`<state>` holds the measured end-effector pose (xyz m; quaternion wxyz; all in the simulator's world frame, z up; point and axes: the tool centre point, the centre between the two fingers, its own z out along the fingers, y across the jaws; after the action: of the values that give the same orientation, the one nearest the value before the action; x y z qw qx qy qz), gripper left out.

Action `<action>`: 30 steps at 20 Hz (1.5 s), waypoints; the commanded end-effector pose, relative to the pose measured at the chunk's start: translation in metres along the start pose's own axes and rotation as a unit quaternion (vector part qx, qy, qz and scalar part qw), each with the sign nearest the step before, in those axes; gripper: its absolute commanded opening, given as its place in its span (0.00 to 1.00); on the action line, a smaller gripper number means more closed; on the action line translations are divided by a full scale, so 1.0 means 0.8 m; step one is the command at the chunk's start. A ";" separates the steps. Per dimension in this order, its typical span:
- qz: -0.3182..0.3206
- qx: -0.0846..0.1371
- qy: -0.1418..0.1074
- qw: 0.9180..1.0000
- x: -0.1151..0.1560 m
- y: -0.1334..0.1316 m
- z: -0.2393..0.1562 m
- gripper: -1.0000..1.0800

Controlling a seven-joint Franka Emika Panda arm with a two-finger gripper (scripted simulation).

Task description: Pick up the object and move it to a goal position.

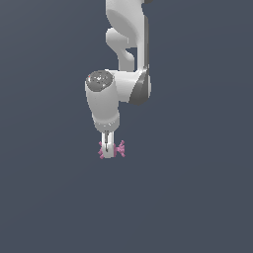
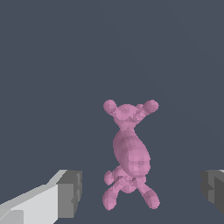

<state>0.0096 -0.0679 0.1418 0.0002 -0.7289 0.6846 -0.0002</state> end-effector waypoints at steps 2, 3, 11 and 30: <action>0.000 0.000 0.000 1.000 0.000 0.001 0.010 0.96; 0.001 0.000 0.000 1.000 0.000 0.001 0.016 0.96; 0.003 0.000 0.000 1.000 0.000 0.001 0.058 0.96; 0.002 0.000 0.000 1.000 -0.011 -0.002 0.056 0.00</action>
<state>0.0097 -0.0636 0.0950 -0.0003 -0.7268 0.6869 0.0002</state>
